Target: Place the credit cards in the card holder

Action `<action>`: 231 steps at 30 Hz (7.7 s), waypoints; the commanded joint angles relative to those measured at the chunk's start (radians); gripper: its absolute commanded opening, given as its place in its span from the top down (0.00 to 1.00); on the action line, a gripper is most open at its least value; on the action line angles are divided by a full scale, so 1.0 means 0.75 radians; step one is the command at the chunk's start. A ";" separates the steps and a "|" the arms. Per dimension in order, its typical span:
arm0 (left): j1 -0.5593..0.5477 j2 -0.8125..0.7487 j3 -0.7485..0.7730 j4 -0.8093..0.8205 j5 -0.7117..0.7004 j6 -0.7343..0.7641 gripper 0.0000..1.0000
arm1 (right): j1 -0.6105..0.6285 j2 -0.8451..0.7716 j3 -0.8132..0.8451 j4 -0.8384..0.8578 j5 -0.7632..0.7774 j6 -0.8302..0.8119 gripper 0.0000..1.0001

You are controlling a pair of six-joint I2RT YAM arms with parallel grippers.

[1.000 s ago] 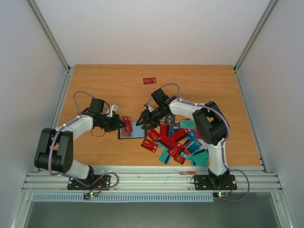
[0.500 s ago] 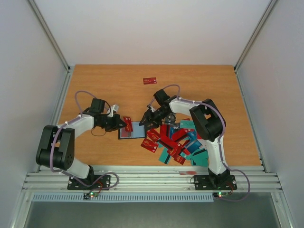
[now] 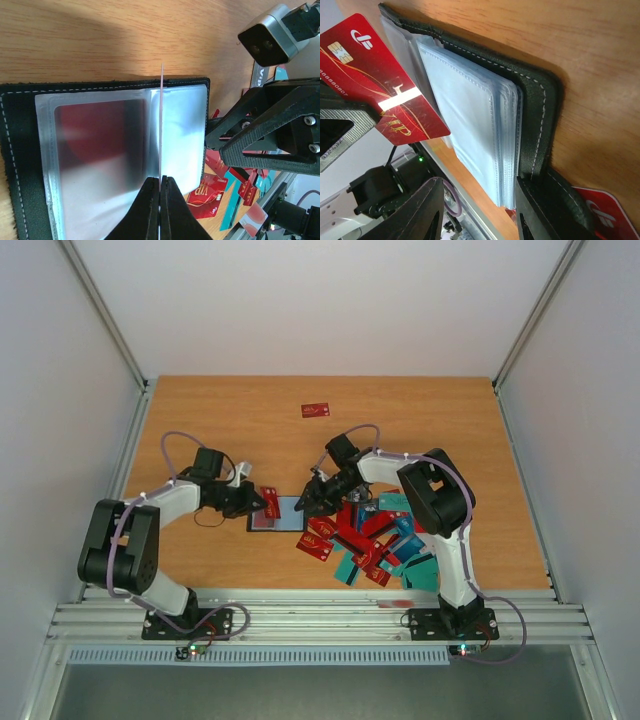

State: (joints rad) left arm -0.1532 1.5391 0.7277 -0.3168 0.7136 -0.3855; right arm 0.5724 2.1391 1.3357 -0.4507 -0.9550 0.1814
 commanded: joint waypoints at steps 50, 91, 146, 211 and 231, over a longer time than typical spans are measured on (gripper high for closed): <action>-0.078 -0.073 -0.190 0.214 -0.019 -0.120 1.00 | -0.059 0.144 0.061 -0.055 -0.048 -0.091 0.64; -0.035 0.132 0.009 -0.137 0.147 -0.063 1.00 | -0.058 0.206 0.135 -0.115 -0.046 -0.142 0.66; -0.237 0.237 0.299 -0.424 -0.141 -0.157 0.58 | -0.059 0.152 0.019 0.056 -0.110 -0.052 0.67; -0.366 0.443 0.448 -0.494 -0.283 -0.001 1.00 | -0.036 0.023 0.053 -0.131 -0.092 -0.140 0.56; -0.367 0.496 0.439 -0.481 -0.262 0.022 1.00 | 0.000 0.052 0.038 -0.150 -0.050 -0.175 0.57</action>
State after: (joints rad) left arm -0.4145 1.8530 1.0790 -0.7162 0.5320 -0.3836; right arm 0.5514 2.1532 1.3697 -0.5583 -0.9977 0.0654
